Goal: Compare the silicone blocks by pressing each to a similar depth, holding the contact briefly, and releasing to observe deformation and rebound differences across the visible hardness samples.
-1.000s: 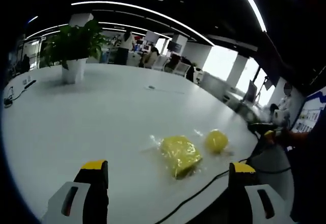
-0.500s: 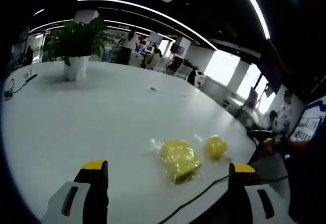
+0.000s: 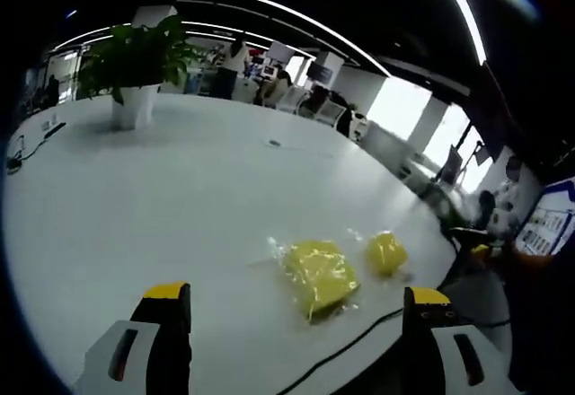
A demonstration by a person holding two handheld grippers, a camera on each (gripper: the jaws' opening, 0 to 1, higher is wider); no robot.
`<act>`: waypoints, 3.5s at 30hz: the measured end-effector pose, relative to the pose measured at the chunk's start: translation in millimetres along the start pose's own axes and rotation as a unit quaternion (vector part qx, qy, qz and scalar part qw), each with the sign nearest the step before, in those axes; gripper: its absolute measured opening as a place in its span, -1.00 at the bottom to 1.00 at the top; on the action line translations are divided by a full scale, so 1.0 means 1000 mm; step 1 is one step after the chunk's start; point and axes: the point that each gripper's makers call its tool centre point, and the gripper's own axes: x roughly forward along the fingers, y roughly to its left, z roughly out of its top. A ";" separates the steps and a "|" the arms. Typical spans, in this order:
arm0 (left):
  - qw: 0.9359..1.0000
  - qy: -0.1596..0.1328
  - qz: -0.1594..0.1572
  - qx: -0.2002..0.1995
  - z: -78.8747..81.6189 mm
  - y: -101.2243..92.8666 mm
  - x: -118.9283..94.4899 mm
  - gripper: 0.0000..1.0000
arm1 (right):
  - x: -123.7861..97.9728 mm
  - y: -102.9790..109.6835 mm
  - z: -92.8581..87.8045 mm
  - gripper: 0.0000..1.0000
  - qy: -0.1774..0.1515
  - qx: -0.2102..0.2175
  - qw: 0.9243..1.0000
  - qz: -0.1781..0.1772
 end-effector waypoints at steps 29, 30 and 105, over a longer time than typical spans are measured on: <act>0.995 0.077 -0.022 -0.056 0.007 0.013 0.045 0.94 | 0.009 0.003 -0.003 0.93 0.000 0.018 1.000 0.008; 0.995 0.080 -0.020 -0.054 0.007 0.014 0.046 0.94 | 0.010 0.003 -0.003 0.93 0.000 0.018 1.000 0.008; 0.982 0.084 -0.103 -0.134 0.001 0.015 0.105 -1.00 | 0.008 0.001 -0.005 0.93 0.007 0.044 0.999 -0.010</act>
